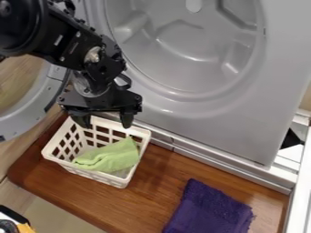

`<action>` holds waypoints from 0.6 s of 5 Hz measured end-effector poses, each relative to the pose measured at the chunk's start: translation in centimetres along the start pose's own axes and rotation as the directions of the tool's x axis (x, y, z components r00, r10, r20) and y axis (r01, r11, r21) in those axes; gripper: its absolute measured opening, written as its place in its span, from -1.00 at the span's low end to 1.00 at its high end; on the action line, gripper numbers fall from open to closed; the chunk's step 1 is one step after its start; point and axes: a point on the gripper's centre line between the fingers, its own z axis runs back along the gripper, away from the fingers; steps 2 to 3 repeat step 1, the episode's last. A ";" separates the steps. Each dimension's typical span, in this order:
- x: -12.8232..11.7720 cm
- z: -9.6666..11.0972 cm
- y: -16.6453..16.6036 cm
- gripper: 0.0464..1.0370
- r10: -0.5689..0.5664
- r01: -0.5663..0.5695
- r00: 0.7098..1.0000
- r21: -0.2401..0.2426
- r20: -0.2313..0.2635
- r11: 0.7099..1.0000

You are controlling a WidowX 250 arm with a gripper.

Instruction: Put the green cloth in the basket

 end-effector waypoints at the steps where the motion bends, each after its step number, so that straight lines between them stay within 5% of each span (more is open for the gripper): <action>1: 0.0 0.0 0.0 0.92 0.000 0.000 1.000 0.000 0.000 1.000; 3: 0.0 0.0 0.0 0.92 0.000 0.000 1.000 0.000 0.000 1.000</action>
